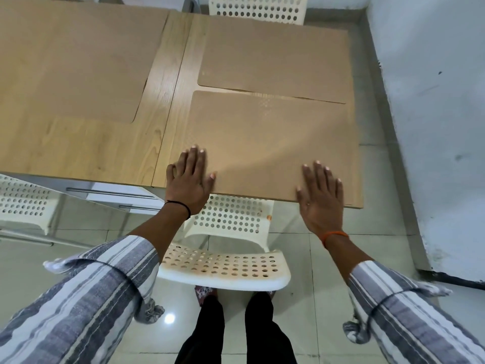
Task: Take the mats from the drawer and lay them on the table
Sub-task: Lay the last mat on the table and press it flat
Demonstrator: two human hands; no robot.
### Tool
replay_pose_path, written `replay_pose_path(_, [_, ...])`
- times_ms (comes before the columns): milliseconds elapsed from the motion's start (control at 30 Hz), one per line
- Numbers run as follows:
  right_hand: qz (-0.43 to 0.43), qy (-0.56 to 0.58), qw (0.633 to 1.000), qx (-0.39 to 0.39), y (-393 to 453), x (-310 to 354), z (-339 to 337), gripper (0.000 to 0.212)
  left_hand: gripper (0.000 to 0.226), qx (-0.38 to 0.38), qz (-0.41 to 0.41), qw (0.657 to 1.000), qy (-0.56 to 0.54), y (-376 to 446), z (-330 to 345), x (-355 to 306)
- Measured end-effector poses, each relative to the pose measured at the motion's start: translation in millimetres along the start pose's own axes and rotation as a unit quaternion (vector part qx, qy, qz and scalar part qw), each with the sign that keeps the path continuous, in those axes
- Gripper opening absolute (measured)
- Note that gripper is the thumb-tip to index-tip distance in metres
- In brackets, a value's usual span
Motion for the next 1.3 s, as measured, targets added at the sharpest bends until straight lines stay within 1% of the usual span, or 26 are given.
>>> replay_pose_path(100, [0.024,0.002,1.000,0.012,3.9,-1.8,-10.3,0.061,0.066,0.006,0.002,1.000,0.006,2.8,-4.4,1.2])
replay_pose_path(167, [0.040,0.015,0.999,0.010,11.6,14.9,-17.8,0.060,0.070,0.020,0.000,1.000,0.000,4.0,-9.0,3.3])
replay_pose_path(233, [0.034,0.055,0.998,-0.007,23.1,40.3,-29.1,0.057,0.072,0.021,-0.013,0.999,-0.040,6.0,-18.6,5.0])
replay_pose_path(267, [0.025,0.083,0.996,-0.021,29.7,55.5,-36.2,0.053,0.071,0.006,-0.021,0.997,-0.072,7.6,-26.4,7.0])
replay_pose_path(367, [-0.012,0.158,0.986,-0.046,50.3,110.4,-57.6,0.038,0.059,-0.085,-0.022,0.986,-0.142,11.1,-54.7,23.8])
replay_pose_path(400, [-0.024,0.180,0.982,-0.044,59.1,133.7,-63.3,0.036,0.054,-0.103,-0.022,0.979,-0.176,13.7,-64.0,36.1])
replay_pose_path(467, [-0.041,0.225,0.973,-0.033,75.9,178.0,-70.6,0.034,0.043,-0.113,-0.040,0.959,-0.258,21.2,-78.8,68.2])
replay_pose_path(533, [-0.053,0.270,0.961,-0.009,92.7,231.2,-69.4,0.032,0.038,-0.115,-0.074,0.935,-0.328,30.2,-91.6,116.9])
replay_pose_path(600, [-0.049,0.306,0.950,0.016,111.0,289.8,-61.0,0.032,0.036,-0.130,-0.100,0.914,-0.370,43.8,-98.8,177.9])
replay_pose_path(700, [-0.002,0.360,0.931,0.056,141.1,371.9,-35.7,0.038,0.031,-0.133,-0.130,0.897,-0.402,71.0,-104.0,271.9])
replay_pose_path(800, [0.069,0.394,0.911,0.097,168.4,436.0,-13.2,0.052,0.025,-0.131,-0.163,0.899,-0.384,88.6,-106.7,352.2])
replay_pose_path(833, [0.096,0.397,0.907,0.102,177.1,451.5,-9.7,0.057,0.025,-0.126,-0.169,0.902,-0.376,96.3,-109.6,373.4])
replay_pose_path(900, [0.148,0.402,0.898,0.104,190.4,474.5,-7.1,0.063,0.035,-0.099,-0.184,0.905,-0.370,112.0,-115.1,405.9])
replay_pose_path(1000, [0.172,0.392,0.896,0.115,211.8,493.8,-7.1,0.066,0.054,-0.044,-0.197,0.907,-0.370,137.4,-119.6,431.9])
replay_pose_path(1067, [0.181,0.373,0.902,0.118,228.3,501.5,-6.4,0.068,0.063,-0.027,-0.208,0.900,-0.381,154.4,-120.6,443.1])
replay_pose_path(1167, [0.227,0.360,0.897,0.115,246.3,504.0,-4.7,0.069,0.068,-0.016,-0.213,0.907,-0.364,173.7,-125.0,448.6])
replay_pose_path(1300, [0.274,0.350,0.888,0.116,257.6,502.6,0.9,0.074,0.068,0.005,-0.219,0.902,-0.372,193.0,-130.2,452.2])
Point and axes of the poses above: each hand's wrist, its own y-axis towards the middle knuckle, its own z-axis out of the palm, x = y × z, the point moved 3 cm from there along y, towards the middle knuckle
